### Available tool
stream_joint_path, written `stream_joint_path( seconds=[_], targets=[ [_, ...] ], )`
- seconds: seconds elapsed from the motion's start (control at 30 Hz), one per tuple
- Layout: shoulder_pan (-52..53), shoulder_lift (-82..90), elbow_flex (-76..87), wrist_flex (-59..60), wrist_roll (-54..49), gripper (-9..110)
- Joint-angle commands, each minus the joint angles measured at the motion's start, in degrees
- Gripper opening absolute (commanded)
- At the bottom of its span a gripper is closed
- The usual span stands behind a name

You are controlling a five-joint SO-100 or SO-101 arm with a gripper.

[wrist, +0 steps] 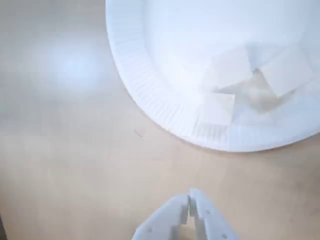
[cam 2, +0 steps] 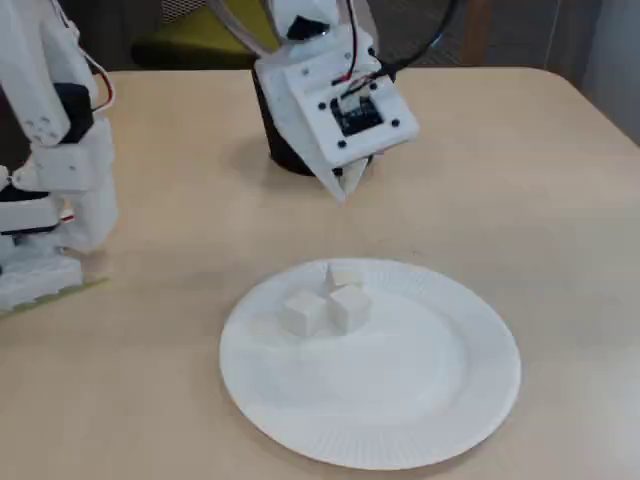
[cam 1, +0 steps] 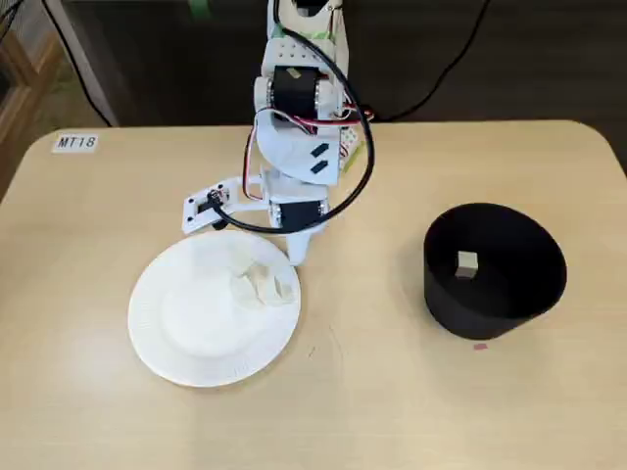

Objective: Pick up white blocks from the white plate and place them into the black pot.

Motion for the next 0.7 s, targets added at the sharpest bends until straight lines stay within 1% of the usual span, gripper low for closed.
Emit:
stream_joint_path(
  seconds=[0.0,0.03,0.1,0.13,0.17,0.4,0.67],
  targets=[
    [1.4,-1.2,-3.4,1.6,-1.7,-2],
    [1.9,-1.6,-3.4,2.0,-1.9,0],
    [2.5,-1.9,-3.4,3.3,-3.5,15],
    [2.9,-2.0,-3.4,4.0,-4.0,19],
    [3.3,-2.2,-3.4,4.5,-4.0,21],
    [5.7,-5.4,-3.3,7.4,-3.9,26],
    [6.4,-11.4,-3.4,6.9,-4.2,28]
  ],
)
